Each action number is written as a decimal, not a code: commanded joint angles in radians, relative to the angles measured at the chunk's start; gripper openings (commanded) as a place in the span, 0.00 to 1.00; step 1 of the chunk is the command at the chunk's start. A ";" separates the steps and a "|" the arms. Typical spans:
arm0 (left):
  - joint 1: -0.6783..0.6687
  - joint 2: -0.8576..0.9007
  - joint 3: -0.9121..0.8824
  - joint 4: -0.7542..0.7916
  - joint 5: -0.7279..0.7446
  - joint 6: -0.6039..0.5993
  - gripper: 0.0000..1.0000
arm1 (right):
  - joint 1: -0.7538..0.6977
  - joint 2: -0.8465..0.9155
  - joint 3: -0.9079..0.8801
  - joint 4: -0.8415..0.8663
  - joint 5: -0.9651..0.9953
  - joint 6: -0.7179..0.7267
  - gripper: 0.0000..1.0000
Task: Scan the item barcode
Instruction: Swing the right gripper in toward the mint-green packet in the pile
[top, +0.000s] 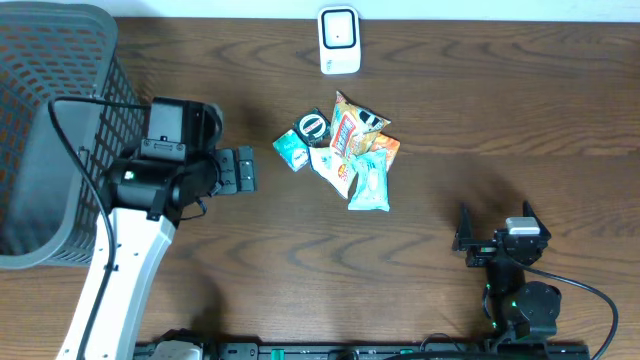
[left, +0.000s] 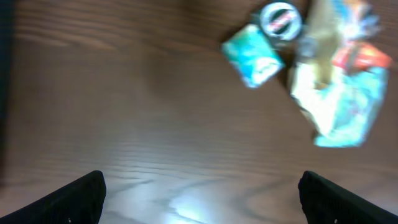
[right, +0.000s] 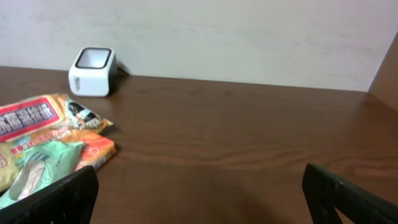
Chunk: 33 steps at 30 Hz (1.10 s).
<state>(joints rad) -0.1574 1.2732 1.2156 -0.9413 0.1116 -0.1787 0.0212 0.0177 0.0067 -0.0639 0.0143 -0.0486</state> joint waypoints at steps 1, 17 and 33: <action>0.002 0.047 -0.019 -0.006 -0.128 -0.028 0.98 | 0.009 -0.005 -0.001 0.097 -0.180 0.110 0.99; 0.002 0.264 -0.019 -0.039 -0.176 -0.111 0.98 | 0.009 -0.005 0.032 0.871 -0.460 0.916 0.99; 0.082 0.264 -0.019 -0.042 -0.304 -0.153 0.98 | 0.010 0.686 1.040 -0.300 -0.819 0.121 0.99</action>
<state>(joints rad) -0.0853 1.5375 1.2026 -0.9771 -0.1638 -0.3122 0.0231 0.5243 0.9054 -0.1715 -0.7395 0.2474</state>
